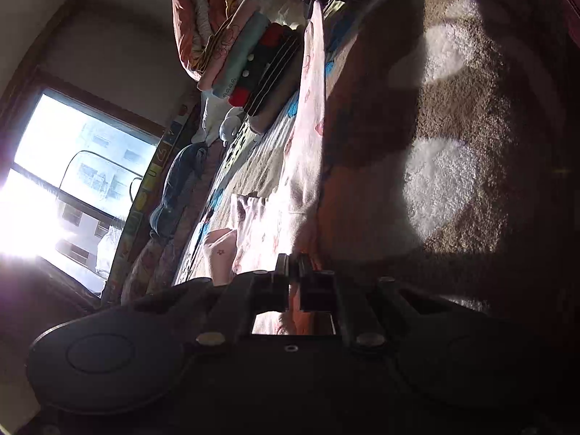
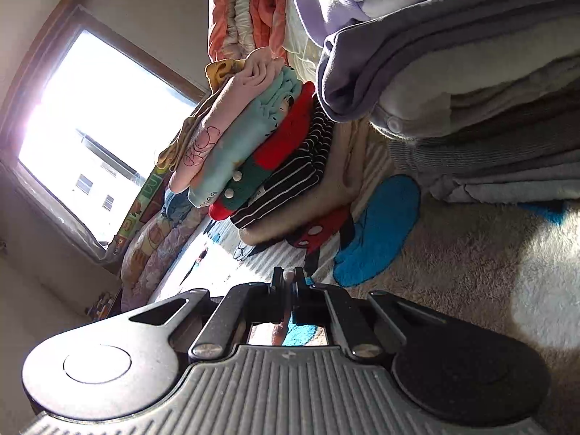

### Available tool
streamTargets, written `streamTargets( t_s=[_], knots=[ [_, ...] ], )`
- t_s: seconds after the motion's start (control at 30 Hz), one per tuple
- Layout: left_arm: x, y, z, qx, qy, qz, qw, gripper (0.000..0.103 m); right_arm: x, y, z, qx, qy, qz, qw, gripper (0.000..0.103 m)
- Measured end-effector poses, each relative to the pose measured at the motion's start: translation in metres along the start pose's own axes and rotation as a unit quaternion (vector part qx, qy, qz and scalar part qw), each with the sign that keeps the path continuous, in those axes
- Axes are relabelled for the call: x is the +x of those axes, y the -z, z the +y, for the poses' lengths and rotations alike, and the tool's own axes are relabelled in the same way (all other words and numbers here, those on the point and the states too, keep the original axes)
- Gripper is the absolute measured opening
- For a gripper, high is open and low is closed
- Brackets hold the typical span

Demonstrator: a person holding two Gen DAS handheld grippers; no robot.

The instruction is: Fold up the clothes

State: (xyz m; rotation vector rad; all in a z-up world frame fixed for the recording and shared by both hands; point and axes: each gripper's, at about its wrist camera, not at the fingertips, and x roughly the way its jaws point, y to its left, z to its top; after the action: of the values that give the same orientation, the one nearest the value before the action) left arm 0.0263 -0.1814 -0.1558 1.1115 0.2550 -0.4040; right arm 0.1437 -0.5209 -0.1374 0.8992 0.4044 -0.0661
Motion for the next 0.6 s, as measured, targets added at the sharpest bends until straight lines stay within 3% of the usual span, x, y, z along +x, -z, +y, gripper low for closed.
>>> streamTargets(
  t_s=[0.13, 0.23, 0.37, 0.4, 0.5, 0.57, 0.6],
  knots=[
    [0.006, 0.007, -0.010, -0.004, 0.012, 0.002, 0.9999, 0.004, 0.016, 0.009, -0.017, -0.006, 0.057, 0.037, 0.998, 0.006],
    [0.005, 0.004, -0.006, -0.012, 0.021, -0.002, 0.9997, 0.004, 0.008, 0.015, -0.029, 0.009, 0.064, 0.023, 0.998, 0.008],
    [-0.007, 0.000, 0.001, -0.042, 0.049, -0.014, 0.9978, 0.009, -0.015, 0.020, -0.010, -0.033, 0.080, -0.013, 0.996, 0.034],
    [-0.010, -0.001, 0.004, -0.055, 0.057, -0.013, 0.9968, 0.011, -0.020, 0.022, -0.001, -0.048, 0.073, -0.019, 0.996, 0.036],
    [-0.020, -0.001, 0.019, -0.105, 0.071, -0.007, 0.9920, 0.029, -0.034, 0.039, 0.034, -0.099, 0.035, -0.020, 0.994, 0.036],
    [-0.028, 0.003, 0.033, -0.144, 0.072, 0.005, 0.9869, 0.048, -0.040, 0.057, 0.057, -0.118, -0.004, -0.003, 0.993, 0.036],
    [-0.033, 0.008, 0.041, -0.169, 0.067, 0.016, 0.9832, 0.050, -0.043, 0.068, 0.066, -0.117, -0.026, 0.010, 0.993, 0.037]
  ],
)
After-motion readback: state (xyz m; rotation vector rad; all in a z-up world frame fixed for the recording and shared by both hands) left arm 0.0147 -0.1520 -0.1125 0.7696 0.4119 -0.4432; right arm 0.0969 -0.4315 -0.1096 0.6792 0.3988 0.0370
